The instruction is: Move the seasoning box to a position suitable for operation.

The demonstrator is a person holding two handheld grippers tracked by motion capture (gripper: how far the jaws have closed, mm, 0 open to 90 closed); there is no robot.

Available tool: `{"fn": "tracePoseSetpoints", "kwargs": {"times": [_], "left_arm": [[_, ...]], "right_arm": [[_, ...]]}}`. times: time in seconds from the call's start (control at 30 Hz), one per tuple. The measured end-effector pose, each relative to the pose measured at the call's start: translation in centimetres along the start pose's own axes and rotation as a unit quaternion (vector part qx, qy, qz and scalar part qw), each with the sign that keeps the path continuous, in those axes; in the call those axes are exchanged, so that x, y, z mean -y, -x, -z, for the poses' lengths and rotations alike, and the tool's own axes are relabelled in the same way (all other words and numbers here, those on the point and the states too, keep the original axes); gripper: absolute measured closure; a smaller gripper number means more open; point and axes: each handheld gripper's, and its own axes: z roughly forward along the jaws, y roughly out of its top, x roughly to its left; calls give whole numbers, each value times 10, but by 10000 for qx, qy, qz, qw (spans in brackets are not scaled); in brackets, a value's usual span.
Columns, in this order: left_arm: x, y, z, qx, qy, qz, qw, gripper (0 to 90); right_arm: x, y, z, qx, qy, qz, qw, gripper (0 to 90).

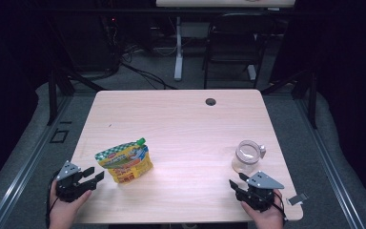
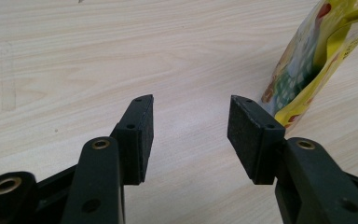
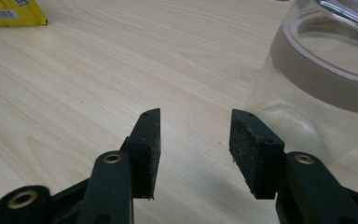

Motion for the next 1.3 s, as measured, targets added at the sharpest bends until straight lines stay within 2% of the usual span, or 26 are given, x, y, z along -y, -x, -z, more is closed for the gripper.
{"fn": "tracePoseSetpoints", "kwargs": {"times": [0.1,0.17,0.23,0.27,0.4,0.43,0.47,0.63,0.7,0.8,0.9,1.03,1.13,1.2,1.3], "left_arm": [[0,0,-1,2,18,4,10000,520],[1,0,-1,75,17,-20,10000,531],[2,0,-2,91,-103,-64,9999,531],[3,-1,-2,143,-82,-53,9998,532],[3,-1,-2,116,-113,1,9999,531],[3,-1,-2,118,-94,12,9999,531],[3,-2,-1,154,-99,45,9998,531],[4,-1,0,167,-119,-36,9998,530],[4,1,3,231,-30,-39,9997,531],[4,1,4,221,2,-53,9997,530],[5,2,6,227,-13,-58,9997,530],[5,2,6,198,-4,-49,9998,530],[5,2,6,208,-21,-65,9998,531],[6,3,6,217,-26,-86,9997,539],[6,3,7,205,-55,-107,9997,548]], "right_arm": [[1,1,2,-13,23,-59,10000,532],[1,3,4,28,95,-110,9999,531],[1,3,5,42,99,-118,9999,531],[0,3,6,50,145,-145,9998,531],[1,3,7,77,114,-128,9998,524],[1,3,7,79,38,-236,9997,522],[2,4,7,69,26,-239,9997,528],[1,7,12,149,19,-270,9995,566],[0,10,18,222,103,-404,9989,618],[0,12,23,255,115,-525,9982,654],[-1,16,28,326,55,-579,9978,681],[-4,22,31,372,-53,-601,9975,681],[-9,30,33,493,-170,-630,9966,680],[-13,36,35,545,-179,-681,9960,679],[-15,42,36,633,-180,-635,9958,662]]}}
